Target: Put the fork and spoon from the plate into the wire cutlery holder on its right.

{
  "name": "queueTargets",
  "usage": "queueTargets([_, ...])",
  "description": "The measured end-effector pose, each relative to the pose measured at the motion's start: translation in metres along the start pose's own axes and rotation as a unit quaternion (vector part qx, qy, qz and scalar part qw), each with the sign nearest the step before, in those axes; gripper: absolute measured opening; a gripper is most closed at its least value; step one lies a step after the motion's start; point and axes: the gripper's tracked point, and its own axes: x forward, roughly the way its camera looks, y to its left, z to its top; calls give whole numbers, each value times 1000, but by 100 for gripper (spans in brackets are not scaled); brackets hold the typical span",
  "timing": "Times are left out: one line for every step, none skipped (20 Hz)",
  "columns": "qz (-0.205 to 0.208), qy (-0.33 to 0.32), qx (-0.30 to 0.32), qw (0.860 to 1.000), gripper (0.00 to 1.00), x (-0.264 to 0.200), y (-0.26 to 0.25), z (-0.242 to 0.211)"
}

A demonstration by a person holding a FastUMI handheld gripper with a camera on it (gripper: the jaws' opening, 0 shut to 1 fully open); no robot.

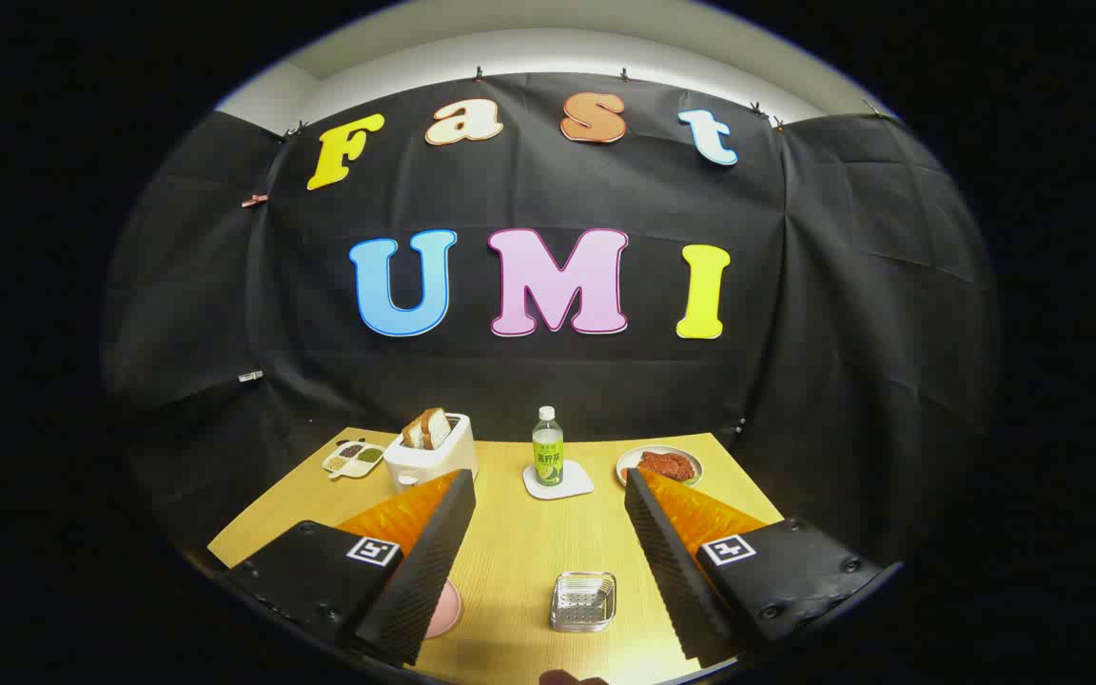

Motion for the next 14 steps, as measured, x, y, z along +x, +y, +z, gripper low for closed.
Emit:
queueTargets([2,0,-1,1000,99,0,2,0])
queueTargets([3,-1,-3,1000,99,-2,3,0])
queueTargets([4,-2,-4,1000,99,-3,5,0])
queueTargets([5,-2,-5,1000,99,-4,6,0])
queueTargets([6,-1,-5,1000,99,-4,7,-2])
queueTargets([6,0,-5,1000,99,-5,7,-3])
queueTargets([7,2,-5,1000,99,-5,8,-4])
queueTargets([8,2,-3,1000,99,-6,9,-5])
queueTargets([9,4,-1,1000,99,-6,10,-6])
queueTargets([10,4,0,1000,99,-7,10,-6])
queueTargets([8,4,-1,1000,99,-8,9,-7])
queueTargets([7,5,-2,1000,99,-8,8,-8])
queueTargets([6,7,-3,1000,99,-9,8,-11])
queueTargets([5,8,-3,1000,99,-8,7,-12])
